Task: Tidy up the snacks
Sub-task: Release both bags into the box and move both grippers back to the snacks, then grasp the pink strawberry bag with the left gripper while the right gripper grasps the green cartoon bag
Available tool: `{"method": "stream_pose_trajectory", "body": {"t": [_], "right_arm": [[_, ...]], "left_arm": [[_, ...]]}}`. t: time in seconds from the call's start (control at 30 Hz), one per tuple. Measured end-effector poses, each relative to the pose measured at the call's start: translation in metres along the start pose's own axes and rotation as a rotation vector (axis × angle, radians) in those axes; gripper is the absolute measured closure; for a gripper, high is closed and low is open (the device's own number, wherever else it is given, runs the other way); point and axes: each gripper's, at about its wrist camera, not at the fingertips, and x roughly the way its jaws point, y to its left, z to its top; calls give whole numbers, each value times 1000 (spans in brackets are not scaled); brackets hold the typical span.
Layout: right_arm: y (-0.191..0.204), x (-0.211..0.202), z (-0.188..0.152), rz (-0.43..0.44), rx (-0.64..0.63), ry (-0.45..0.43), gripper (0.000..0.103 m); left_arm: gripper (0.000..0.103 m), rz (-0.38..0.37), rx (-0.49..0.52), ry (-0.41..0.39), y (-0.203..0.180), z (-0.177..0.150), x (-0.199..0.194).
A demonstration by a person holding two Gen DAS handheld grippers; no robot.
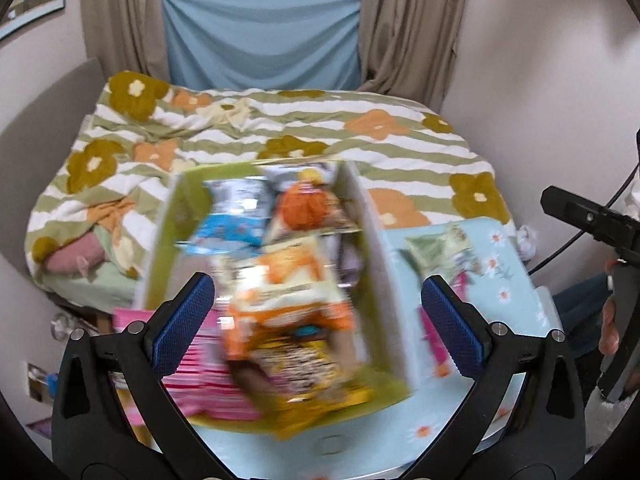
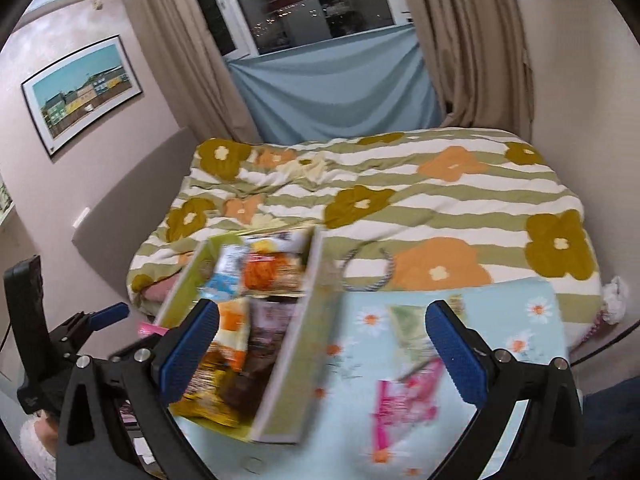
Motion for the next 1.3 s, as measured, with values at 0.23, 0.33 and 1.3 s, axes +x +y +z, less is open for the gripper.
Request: {"method": "stream_pose_trajectory", "body": {"t": [0.23,0.33,1.3], "right_arm": [[-75,-7,8,-39,-21,41,0],[-106,2,9,-8,-4,78,0],[-174,160,-35,172,-52,435,0]], "left_arm": [[0,-35,21,54,-87,-3,33],[0,-33,24,92,-120,-10,50],[16,79,-336,437,-171,-112,231]]}}
